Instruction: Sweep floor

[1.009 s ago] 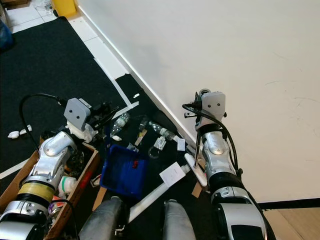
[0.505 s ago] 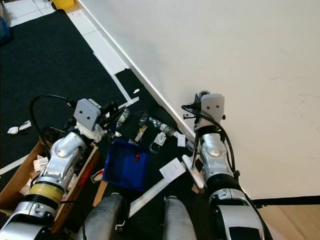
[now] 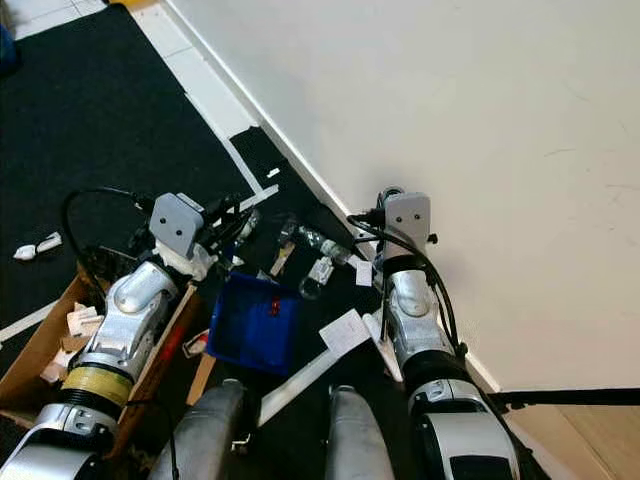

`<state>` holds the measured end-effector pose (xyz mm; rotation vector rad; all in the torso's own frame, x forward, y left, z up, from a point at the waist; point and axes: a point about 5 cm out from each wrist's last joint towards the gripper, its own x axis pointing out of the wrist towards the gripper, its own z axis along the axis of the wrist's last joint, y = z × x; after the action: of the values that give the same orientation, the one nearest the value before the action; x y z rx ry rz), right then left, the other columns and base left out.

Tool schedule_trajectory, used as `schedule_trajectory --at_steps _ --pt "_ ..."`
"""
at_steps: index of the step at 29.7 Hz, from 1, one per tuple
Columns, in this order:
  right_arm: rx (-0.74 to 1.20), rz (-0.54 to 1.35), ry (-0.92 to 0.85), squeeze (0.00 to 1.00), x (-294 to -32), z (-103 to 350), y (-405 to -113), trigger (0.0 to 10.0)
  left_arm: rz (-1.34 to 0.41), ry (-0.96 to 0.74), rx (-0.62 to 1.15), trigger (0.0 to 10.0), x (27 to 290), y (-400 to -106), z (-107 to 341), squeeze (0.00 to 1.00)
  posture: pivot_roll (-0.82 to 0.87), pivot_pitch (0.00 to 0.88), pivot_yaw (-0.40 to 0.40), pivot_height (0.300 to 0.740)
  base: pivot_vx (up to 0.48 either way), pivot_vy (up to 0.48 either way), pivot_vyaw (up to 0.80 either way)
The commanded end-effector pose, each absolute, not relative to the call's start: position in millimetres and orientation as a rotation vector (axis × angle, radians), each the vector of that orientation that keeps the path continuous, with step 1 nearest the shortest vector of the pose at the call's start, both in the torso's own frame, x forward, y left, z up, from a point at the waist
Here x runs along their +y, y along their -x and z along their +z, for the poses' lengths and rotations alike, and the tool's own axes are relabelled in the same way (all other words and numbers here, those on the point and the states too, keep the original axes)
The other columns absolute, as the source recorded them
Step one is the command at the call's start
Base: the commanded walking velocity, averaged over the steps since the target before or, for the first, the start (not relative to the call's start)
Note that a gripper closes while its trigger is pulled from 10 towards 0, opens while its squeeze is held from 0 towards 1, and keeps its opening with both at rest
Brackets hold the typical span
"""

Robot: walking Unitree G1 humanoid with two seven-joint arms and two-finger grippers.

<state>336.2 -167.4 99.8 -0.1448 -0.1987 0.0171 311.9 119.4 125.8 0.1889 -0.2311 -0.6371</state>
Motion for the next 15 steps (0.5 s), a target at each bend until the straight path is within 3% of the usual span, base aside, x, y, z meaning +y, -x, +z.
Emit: schedule_trajectory --at_steps 1,15 --pt "-0.173 -0.013 0.131 0.00 -170.7 92.1 -332.9 10.0 -0.657 -0.118 -0.200 10.0 108.8 -306.7 117.0 0.00 0.13 0.301 -0.039 0.740 0.000 0.000 0.00" --pt "-0.163 -0.069 0.068 0.00 -170.8 87.0 -331.6 10.0 -0.674 -0.012 -0.276 10.0 86.6 -305.5 131.6 0.00 0.14 0.311 -0.029 0.740 0.000 0.000 0.00"
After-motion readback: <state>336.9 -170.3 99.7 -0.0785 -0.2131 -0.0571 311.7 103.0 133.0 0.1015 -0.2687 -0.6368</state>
